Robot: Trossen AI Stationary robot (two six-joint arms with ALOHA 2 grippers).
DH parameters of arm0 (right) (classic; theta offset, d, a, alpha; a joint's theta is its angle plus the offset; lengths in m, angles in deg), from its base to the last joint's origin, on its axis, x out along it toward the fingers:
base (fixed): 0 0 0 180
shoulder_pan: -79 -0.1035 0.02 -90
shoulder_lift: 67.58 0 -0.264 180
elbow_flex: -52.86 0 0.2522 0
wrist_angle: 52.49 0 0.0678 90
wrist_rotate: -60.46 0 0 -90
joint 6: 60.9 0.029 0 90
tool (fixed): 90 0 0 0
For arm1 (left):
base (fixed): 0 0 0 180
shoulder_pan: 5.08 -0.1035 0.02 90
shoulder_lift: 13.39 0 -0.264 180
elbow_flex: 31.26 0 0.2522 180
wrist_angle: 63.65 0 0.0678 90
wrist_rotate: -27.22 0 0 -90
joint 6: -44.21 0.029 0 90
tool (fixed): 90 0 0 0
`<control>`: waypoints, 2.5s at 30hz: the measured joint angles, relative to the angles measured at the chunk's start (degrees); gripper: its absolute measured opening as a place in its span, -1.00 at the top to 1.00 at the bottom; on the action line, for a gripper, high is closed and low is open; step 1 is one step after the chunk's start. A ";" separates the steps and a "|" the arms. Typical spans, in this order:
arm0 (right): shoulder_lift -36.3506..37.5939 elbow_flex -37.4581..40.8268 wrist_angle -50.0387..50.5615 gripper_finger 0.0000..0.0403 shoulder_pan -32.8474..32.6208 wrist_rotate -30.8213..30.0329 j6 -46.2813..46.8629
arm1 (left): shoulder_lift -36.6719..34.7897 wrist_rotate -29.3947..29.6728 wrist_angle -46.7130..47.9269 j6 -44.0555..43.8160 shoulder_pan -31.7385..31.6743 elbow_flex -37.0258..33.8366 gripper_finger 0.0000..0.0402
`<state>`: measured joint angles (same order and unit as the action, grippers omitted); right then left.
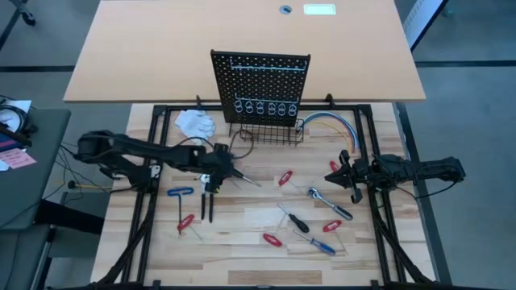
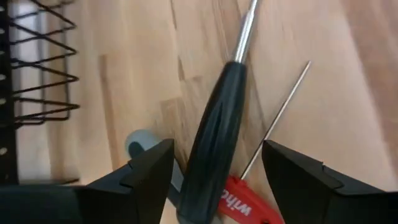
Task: Hang tools onto peg board
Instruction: Hang the black screwdriver on the pegboard
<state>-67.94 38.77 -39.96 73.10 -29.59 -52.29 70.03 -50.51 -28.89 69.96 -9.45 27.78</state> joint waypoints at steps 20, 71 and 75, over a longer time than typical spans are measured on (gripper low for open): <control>0.00 0.00 0.00 0.87 0.00 0.00 0.00 | 3.09 0.97 1.57 -1.06 -2.48 0.43 0.46; -87.19 -45.33 -18.97 0.29 3.44 -9.09 -15.10 | -3.59 8.12 26.19 -26.44 11.42 14.53 0.43; -93.72 -54.35 -9.34 0.07 3.40 -9.09 -15.11 | -3.59 8.14 26.05 -26.36 11.42 14.53 0.43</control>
<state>-161.66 -15.58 -49.30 76.51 -38.69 -67.41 66.44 -42.37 -2.84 43.60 1.97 42.31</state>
